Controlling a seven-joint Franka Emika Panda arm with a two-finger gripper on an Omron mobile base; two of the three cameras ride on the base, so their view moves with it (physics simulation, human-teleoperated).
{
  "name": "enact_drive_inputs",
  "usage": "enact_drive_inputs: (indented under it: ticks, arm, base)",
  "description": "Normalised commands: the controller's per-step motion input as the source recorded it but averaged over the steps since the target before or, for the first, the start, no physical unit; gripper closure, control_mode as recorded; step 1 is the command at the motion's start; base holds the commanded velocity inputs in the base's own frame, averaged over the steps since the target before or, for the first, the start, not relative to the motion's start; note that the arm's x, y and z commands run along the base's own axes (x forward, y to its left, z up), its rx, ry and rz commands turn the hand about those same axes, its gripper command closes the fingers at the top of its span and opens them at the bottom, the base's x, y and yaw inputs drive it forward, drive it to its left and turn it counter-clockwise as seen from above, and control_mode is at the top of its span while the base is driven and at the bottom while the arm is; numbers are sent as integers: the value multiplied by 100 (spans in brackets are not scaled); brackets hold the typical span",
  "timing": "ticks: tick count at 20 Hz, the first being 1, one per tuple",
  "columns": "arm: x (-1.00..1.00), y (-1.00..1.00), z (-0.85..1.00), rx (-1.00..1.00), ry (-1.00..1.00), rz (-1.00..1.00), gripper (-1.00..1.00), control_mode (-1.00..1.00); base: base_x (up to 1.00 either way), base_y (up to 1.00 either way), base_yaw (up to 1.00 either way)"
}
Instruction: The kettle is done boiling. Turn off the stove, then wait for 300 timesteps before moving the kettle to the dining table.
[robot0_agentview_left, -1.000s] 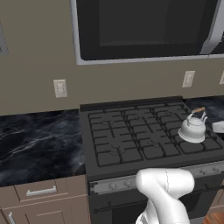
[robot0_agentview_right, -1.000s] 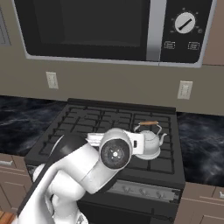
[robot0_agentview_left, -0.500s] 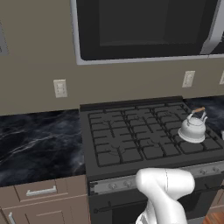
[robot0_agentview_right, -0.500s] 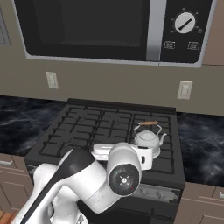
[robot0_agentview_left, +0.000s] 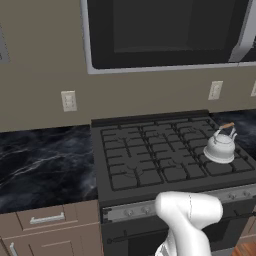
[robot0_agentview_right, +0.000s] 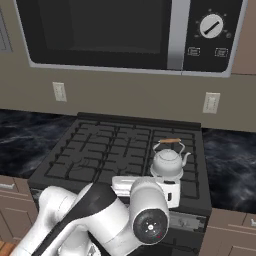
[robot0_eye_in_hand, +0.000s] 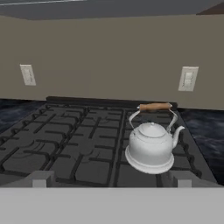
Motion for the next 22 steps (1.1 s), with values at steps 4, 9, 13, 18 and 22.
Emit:
enact_drive_inputs:
  ticks: [4, 9, 13, 18, 22]
  arm:
    - [-6, -14, -32, 0, -8, 0, -100, -100]
    - [-9, -21, -24, 0, -11, 0, -100, -100]
    - [-7, -20, -17, 0, -12, 0, -100, -100]
    - [-7, -20, -14, 0, -14, 0, -100, -100]
    - [-10, -18, -14, 0, -11, 0, -100, -100]
  base:
    - [0, 0, 0]
    - [0, 0, 0]
    - [0, 0, 0]
    - [0, 0, 0]
    - [0, 0, 0]
